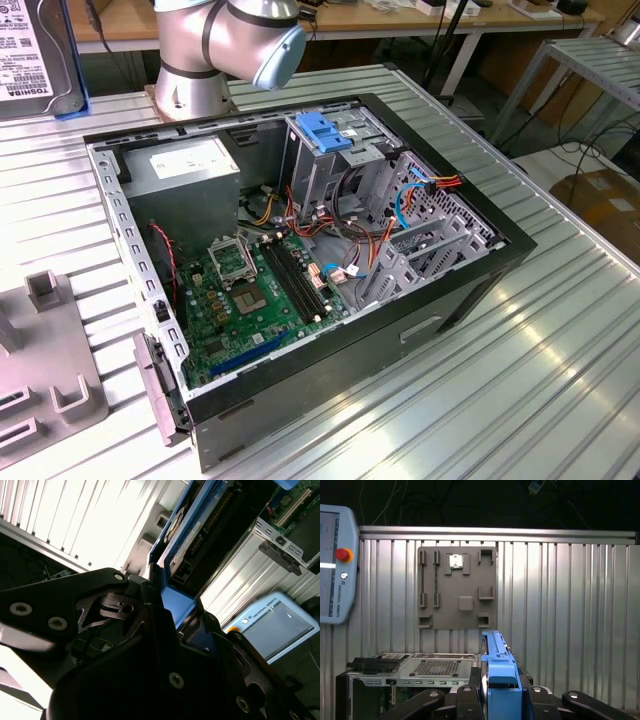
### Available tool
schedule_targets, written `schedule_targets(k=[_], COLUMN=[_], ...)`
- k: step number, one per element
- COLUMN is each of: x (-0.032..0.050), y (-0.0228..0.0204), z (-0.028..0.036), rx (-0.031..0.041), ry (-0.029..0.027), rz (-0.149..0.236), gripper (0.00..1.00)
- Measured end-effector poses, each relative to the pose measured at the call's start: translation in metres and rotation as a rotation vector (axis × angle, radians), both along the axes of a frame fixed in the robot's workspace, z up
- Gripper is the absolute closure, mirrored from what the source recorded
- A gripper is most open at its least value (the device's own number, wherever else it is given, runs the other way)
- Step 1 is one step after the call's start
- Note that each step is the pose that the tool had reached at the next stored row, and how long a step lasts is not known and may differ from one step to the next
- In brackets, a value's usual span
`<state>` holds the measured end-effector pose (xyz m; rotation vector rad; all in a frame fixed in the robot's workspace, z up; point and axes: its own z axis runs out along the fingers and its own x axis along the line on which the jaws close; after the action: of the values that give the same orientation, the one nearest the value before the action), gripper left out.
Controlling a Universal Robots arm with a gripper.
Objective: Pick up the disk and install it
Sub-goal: 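Pick up the disk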
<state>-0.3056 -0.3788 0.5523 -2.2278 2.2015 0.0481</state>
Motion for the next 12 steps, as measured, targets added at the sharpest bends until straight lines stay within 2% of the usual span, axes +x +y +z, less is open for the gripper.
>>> schedule_targets(k=[6,12], x=[0.0044,0.0152], y=[-0.0002,-0.0002], z=[0.0000,-0.0001], rx=[-0.0001,0.0000], ry=[0.0000,-0.0001], rz=[0.000,0.000], gripper=[0.63,0.63])
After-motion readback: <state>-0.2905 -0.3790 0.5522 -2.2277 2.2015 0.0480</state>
